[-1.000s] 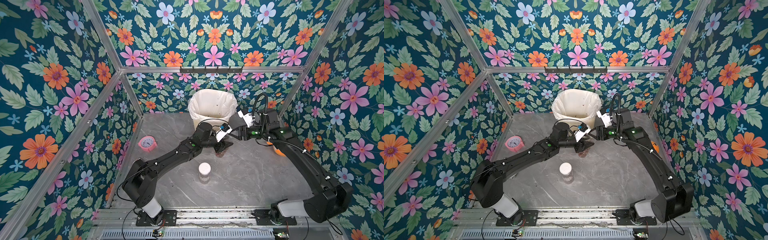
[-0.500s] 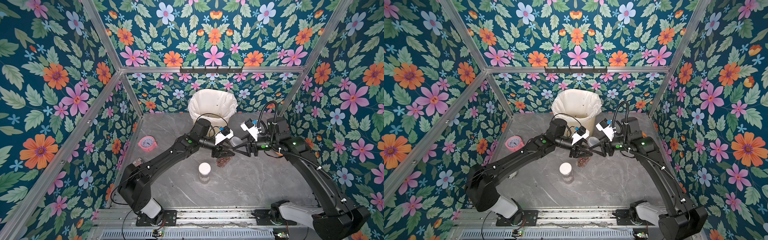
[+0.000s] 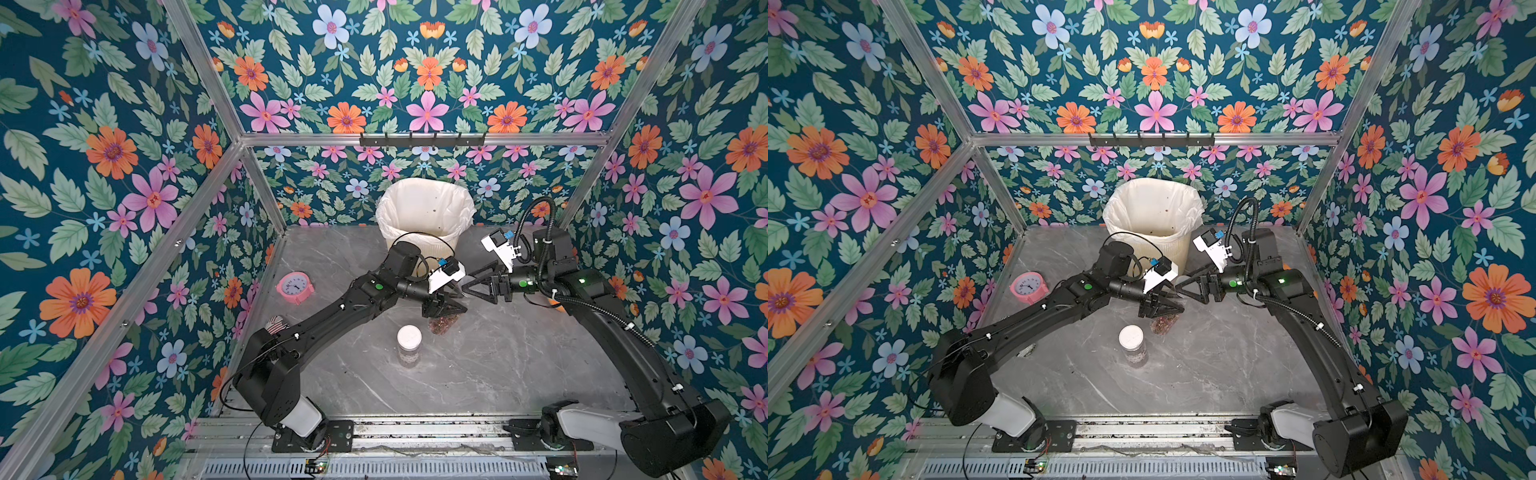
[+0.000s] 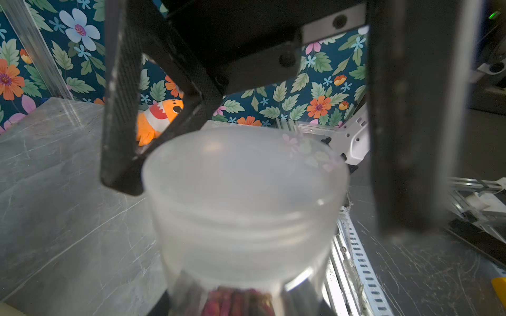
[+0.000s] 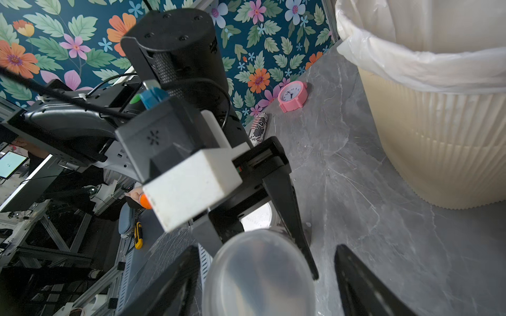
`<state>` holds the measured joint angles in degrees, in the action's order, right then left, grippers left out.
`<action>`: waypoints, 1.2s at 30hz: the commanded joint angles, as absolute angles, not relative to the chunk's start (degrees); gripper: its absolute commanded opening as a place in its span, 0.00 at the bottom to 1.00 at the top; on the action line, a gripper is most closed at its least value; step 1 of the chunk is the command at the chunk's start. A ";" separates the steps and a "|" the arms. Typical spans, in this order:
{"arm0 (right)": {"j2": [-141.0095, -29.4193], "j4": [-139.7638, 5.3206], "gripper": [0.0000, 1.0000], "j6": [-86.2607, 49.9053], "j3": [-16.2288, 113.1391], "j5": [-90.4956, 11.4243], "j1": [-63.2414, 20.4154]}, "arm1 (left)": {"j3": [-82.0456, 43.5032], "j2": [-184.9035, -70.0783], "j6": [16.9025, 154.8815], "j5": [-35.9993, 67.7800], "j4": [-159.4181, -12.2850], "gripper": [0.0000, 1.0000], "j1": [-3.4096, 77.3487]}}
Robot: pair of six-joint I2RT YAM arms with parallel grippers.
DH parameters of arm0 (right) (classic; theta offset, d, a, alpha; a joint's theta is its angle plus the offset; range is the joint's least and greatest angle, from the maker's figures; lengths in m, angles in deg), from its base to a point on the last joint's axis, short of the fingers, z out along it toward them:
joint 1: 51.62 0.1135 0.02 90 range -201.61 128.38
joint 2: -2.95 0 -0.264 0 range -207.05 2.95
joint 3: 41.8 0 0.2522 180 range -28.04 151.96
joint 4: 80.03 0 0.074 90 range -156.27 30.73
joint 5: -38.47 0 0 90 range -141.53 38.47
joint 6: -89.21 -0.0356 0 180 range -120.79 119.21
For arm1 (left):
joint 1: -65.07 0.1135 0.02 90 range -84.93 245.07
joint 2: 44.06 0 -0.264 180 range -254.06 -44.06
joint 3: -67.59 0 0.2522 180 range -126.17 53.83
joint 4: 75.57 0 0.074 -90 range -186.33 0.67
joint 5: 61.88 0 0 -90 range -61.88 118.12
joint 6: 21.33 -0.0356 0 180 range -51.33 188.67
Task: Empty the moldy dried flower tea in the jars
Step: Unscrew the lid from the jar.
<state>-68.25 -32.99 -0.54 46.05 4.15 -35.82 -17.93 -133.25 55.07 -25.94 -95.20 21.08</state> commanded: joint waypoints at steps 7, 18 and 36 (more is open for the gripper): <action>-73.81 -28.77 0.68 0.12 50.89 -1.27 -35.11 | -18.59 -133.97 53.99 -21.27 -93.67 0.46 21.05; -75.42 -24.18 0.69 -0.14 53.07 -5.89 -34.13 | -19.73 -135.56 55.14 -13.38 -94.33 0.46 21.11; -73.80 -20.49 0.49 9.46 51.43 -6.35 -34.13 | -21.58 -135.51 51.31 -21.89 -100.68 0.46 21.11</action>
